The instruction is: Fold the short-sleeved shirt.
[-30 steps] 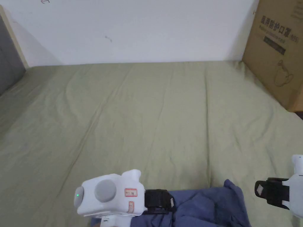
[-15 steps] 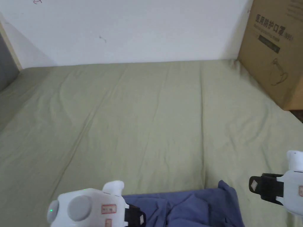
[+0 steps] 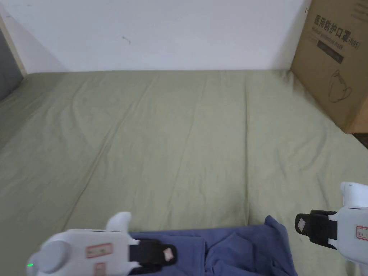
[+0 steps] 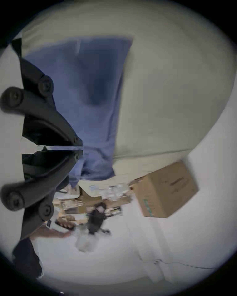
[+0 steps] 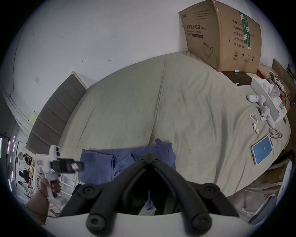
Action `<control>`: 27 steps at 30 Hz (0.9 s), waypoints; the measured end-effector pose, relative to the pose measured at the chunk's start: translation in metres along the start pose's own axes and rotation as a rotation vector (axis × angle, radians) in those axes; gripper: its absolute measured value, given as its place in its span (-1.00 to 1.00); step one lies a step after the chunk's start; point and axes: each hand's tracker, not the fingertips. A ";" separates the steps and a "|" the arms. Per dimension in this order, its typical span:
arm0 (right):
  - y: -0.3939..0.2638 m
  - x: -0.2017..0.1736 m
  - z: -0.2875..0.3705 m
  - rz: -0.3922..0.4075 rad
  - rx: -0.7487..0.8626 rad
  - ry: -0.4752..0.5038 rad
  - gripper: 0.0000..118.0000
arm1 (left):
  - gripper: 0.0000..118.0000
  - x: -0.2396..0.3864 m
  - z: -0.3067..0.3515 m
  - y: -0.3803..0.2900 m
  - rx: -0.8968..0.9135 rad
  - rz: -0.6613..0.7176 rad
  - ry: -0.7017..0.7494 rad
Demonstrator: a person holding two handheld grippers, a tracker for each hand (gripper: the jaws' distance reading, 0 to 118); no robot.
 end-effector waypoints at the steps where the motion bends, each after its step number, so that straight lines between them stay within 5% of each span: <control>1: 0.000 -0.001 -0.001 0.001 -0.002 0.001 -1.00 | -0.84 -0.020 0.022 0.006 0.039 0.030 0.018; 3: -0.001 -0.002 -0.003 0.010 0.003 -0.008 -1.00 | -0.29 -0.049 0.057 0.013 0.098 0.074 0.028; 5: -0.002 -0.002 -0.006 0.007 0.000 -0.018 -1.00 | 0.76 -0.075 0.081 0.015 0.120 0.112 0.042; 6: -0.002 -0.001 -0.007 0.003 -0.006 -0.022 -1.00 | 0.98 -0.094 0.086 0.018 0.113 0.126 0.039; 11: -0.002 -0.004 -0.014 0.020 -0.038 -0.056 -1.00 | 1.00 -0.148 0.075 0.016 0.052 0.249 -0.037; 17: 0.002 -0.010 -0.015 0.035 -0.053 -0.072 -1.00 | 1.00 -0.158 -0.007 0.012 -0.012 0.327 -0.385; 21: 0.003 -0.016 -0.018 0.055 -0.069 -0.074 -1.00 | 0.82 -0.152 -0.037 0.024 -0.056 0.302 -0.379; 22: 0.003 -0.017 -0.019 0.058 -0.071 -0.071 -1.00 | 0.30 -0.151 -0.035 0.028 -0.052 0.271 -0.316; 23: 0.003 -0.018 -0.020 0.061 -0.074 -0.070 -1.00 | -0.91 -0.151 -0.033 0.031 -0.042 0.250 -0.150; 24: 0.003 -0.021 -0.020 0.064 -0.074 -0.074 -1.00 | -0.90 -0.150 -0.038 0.033 -0.080 0.225 0.075; 25: 0.002 -0.023 -0.020 0.067 -0.073 -0.071 -1.00 | -0.90 -0.154 -0.035 0.023 -0.094 0.355 -0.005; 26: 0.002 -0.025 -0.020 0.071 -0.073 -0.057 -1.00 | -0.90 -0.137 -0.028 0.020 -0.033 0.333 -0.083; 27: 0.002 -0.026 -0.020 0.073 -0.075 -0.036 -1.00 | -0.89 -0.110 -0.024 0.025 -0.028 0.227 0.013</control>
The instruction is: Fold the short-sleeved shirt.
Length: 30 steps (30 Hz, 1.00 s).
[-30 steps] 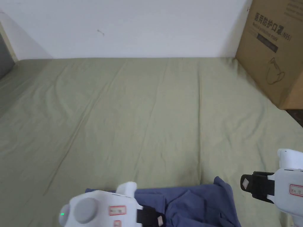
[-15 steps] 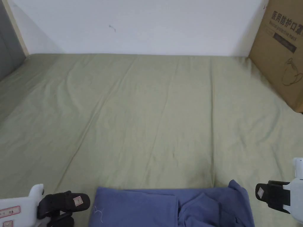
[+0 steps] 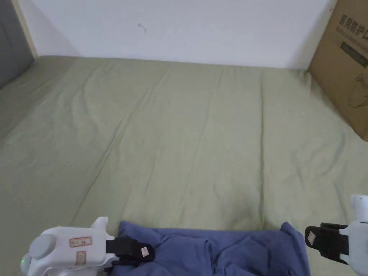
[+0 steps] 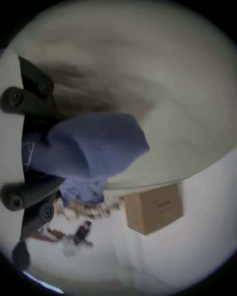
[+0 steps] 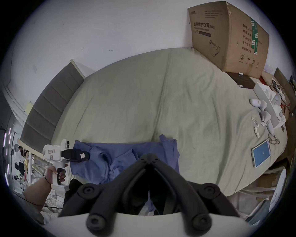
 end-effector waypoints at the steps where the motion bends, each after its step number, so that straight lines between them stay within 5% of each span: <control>1: 0.001 -0.002 0.000 0.000 0.002 0.008 -1.00 | -0.90 0.019 0.007 0.000 -0.019 -0.156 0.143; 5: 0.005 -0.005 0.005 0.006 0.022 0.040 -1.00 | -0.90 0.060 0.056 -0.005 0.112 -0.284 0.329; 8: 0.006 -0.005 0.008 0.014 0.038 0.059 -1.00 | -0.89 0.095 0.080 -0.016 0.148 -0.402 0.886; 9: 0.005 -0.004 0.010 0.015 0.041 0.065 -1.00 | -0.89 0.104 0.081 -0.021 0.175 -0.523 0.943; 11: 0.002 -0.003 0.013 0.018 0.049 0.074 -1.00 | -0.89 0.111 0.072 -0.022 0.140 -0.560 0.859; 17: -0.010 0.010 0.020 -0.014 0.052 0.093 -1.00 | -0.82 0.159 -0.013 -0.037 -0.019 -0.351 0.389; 19: -0.013 0.016 0.024 -0.022 0.054 0.088 -1.00 | -0.41 0.176 -0.057 -0.045 -0.079 -0.360 0.305; 21: -0.016 0.021 0.029 -0.029 0.056 0.076 -1.00 | 0.63 0.186 -0.092 -0.050 -0.128 -0.371 0.286; 25: -0.018 0.035 0.033 -0.059 0.061 0.066 -1.00 | 0.96 0.186 -0.121 -0.045 -0.161 -0.324 0.222; 30: -0.018 0.046 0.034 -0.082 0.079 0.065 -1.00 | 0.86 0.182 -0.083 -0.033 -0.062 -0.390 0.281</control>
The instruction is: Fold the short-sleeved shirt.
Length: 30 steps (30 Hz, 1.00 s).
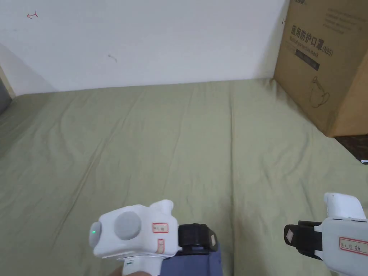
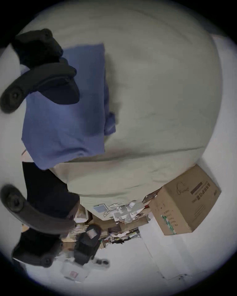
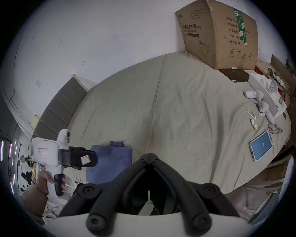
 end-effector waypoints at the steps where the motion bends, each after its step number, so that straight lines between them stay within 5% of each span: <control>1: 0.001 0.002 -0.001 -0.003 0.000 0.000 -1.00 | 0.68 0.005 0.019 -0.005 0.005 -0.036 -0.010; 4: 0.002 0.004 -0.002 -0.003 0.002 -0.002 -1.00 | -0.97 0.006 0.039 -0.012 0.035 -0.115 0.022; 17: -0.003 0.021 -0.002 -0.027 -0.005 -0.021 -1.00 | -0.97 0.026 -0.099 -0.034 -0.220 -0.143 0.031; 24: -0.005 0.027 -0.002 -0.052 -0.013 -0.039 -1.00 | -0.97 0.028 -0.032 -0.022 -0.052 -0.187 -0.035; 30: 0.002 0.014 -0.006 -0.046 -0.003 0.048 -1.00 | -0.97 -0.011 0.091 -0.027 0.213 -0.050 -0.063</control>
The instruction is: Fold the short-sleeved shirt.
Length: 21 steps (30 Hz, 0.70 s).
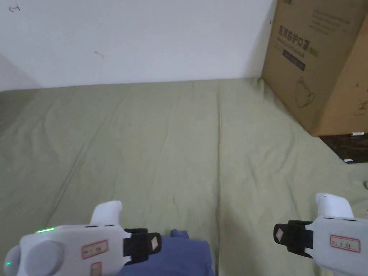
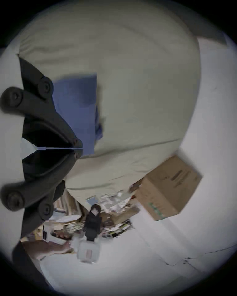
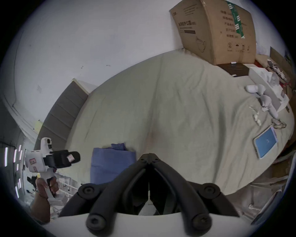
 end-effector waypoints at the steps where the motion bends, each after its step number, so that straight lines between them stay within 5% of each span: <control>1: 0.000 -0.005 -0.005 0.002 -0.012 0.028 -1.00 | -0.97 -0.008 0.017 0.000 0.033 0.011 0.021; 7: -0.015 -0.040 -0.085 0.080 -0.222 0.220 -1.00 | -0.97 -0.052 0.076 -0.024 0.126 0.132 0.105; 11: -0.042 -0.050 -0.146 0.041 -0.456 0.332 -1.00 | -0.96 -0.082 0.073 -0.042 0.096 0.206 0.129; 16: -0.058 -0.042 -0.173 -0.009 -0.498 0.309 -1.00 | -0.87 -0.105 0.052 -0.054 0.047 0.242 0.033; 18: -0.057 -0.034 -0.179 -0.068 -0.503 0.303 -1.00 | -0.12 -0.115 0.040 -0.054 0.023 0.230 -0.002; 20: -0.057 -0.035 -0.180 -0.069 -0.514 0.294 -1.00 | 0.95 -0.126 0.027 -0.053 -0.007 0.248 -0.032; 21: -0.058 -0.037 -0.181 -0.070 -0.517 0.294 -1.00 | 1.00 -0.133 0.017 -0.053 -0.034 0.268 -0.065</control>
